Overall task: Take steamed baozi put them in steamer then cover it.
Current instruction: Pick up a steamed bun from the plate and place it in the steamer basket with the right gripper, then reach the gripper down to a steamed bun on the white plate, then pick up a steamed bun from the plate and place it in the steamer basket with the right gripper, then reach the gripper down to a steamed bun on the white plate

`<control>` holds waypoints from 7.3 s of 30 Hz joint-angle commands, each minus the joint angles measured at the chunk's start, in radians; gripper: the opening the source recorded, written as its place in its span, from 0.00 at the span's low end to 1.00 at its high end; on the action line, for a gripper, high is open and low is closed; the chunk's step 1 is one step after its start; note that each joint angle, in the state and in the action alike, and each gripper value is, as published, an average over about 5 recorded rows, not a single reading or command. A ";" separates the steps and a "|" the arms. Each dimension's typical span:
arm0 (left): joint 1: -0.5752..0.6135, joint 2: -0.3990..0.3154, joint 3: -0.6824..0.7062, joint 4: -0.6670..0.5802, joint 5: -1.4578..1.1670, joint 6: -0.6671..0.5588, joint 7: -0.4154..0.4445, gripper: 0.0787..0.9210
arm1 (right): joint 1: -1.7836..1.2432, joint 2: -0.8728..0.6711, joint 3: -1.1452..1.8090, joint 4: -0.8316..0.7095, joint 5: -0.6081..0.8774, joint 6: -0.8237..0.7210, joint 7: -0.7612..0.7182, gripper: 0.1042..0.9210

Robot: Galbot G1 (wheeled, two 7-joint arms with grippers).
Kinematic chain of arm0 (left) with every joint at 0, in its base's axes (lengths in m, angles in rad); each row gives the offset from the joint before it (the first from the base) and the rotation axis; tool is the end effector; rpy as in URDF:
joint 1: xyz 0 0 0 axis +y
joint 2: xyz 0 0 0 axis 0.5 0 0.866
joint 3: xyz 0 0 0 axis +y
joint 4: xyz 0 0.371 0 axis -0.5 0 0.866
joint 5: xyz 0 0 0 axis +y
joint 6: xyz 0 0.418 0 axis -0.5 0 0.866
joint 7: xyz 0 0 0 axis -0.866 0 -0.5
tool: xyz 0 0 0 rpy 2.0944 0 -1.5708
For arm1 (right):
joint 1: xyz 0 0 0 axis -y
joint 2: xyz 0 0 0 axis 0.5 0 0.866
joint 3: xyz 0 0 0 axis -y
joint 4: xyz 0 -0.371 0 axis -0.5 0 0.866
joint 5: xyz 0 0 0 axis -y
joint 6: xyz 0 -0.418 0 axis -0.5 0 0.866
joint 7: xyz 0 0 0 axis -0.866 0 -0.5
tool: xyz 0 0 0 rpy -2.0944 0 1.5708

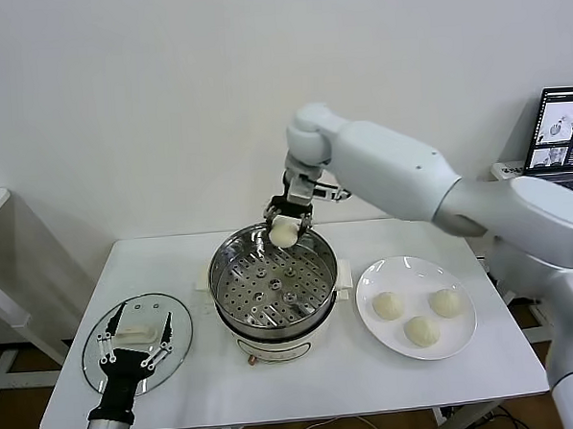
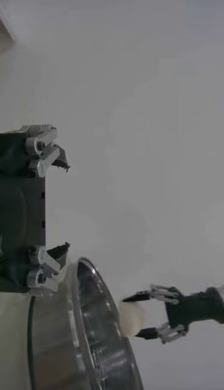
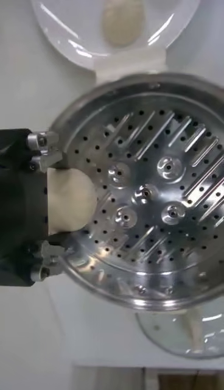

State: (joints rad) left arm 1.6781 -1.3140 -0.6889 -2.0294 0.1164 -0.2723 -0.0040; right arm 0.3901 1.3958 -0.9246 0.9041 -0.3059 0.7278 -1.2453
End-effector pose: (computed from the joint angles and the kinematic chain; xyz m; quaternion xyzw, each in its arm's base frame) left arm 0.2017 0.1069 -0.3507 0.0268 0.9763 0.2065 0.0588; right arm 0.6760 0.2115 -0.0502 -0.6599 0.1148 -0.7414 0.0415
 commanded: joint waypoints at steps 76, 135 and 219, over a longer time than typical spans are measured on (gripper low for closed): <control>0.007 -0.004 -0.003 0.015 0.006 -0.015 -0.001 0.88 | -0.196 -0.472 -0.300 0.067 0.552 -0.792 0.177 0.88; -0.027 -0.001 0.024 0.007 0.005 -0.019 -0.014 0.88 | 0.318 0.159 -0.629 0.156 0.997 -0.992 0.180 0.66; -0.013 -0.007 0.009 0.017 0.026 -0.010 -0.024 0.88 | -0.227 -0.754 -0.255 0.336 0.488 -0.826 0.115 0.88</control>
State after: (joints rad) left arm 1.6655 -1.3204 -0.6805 -2.0152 0.1423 -0.2843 -0.0276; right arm 0.2976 0.6544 -1.2463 1.2590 0.2090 -0.0914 -1.1767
